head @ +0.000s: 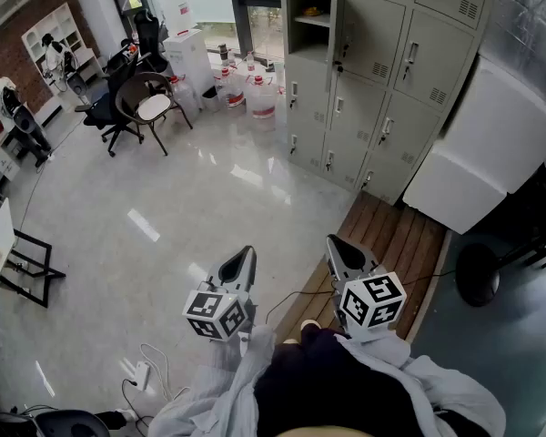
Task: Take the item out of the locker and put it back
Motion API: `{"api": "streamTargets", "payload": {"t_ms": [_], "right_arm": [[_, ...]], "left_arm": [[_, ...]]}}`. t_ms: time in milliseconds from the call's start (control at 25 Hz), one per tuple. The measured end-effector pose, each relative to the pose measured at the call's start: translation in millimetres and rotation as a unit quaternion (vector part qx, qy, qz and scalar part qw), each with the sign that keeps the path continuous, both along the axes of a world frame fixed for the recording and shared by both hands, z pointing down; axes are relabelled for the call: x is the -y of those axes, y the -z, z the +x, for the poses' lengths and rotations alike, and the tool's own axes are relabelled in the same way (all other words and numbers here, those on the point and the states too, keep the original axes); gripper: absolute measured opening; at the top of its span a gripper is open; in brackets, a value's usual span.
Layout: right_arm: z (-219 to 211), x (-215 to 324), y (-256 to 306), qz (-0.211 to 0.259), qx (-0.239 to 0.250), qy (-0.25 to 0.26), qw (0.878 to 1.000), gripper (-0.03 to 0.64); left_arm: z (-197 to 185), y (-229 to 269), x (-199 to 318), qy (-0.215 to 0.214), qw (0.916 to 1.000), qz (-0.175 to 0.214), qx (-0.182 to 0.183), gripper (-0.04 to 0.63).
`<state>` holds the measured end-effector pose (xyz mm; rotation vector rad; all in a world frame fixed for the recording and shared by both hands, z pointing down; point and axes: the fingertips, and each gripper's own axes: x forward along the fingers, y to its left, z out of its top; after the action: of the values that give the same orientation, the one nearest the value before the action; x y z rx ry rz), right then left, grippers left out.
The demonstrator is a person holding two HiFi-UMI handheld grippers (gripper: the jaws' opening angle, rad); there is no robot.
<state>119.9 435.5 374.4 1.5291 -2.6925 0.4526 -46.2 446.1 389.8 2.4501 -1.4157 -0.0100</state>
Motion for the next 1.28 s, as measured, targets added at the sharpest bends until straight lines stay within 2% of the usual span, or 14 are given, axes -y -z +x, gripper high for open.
{"api": "streamTargets", "payload": {"t_ms": [480, 960, 1280], "right_arm": [[-7.9, -1.3, -5.8, -0.009, -0.001, -0.008, 1.0, -0.001], [-16.8, -25.9, -41.3, -0.048, -0.007, -0.017, 0.999, 0.0], [-23.2, 8.9, -44.2, -0.04, -0.009, -0.021, 0.999, 0.0]], "left_arm": [[-1.5, 1.0, 6.2, -0.021, 0.9998, -0.001, -0.003, 0.006], [-7.3, -20.1, -11.3, -0.033, 0.9993, -0.018, 0.0, 0.006], [-13.5, -24.7, 12.1, -0.026, 0.9994, -0.021, -0.008, 0.006]]}}
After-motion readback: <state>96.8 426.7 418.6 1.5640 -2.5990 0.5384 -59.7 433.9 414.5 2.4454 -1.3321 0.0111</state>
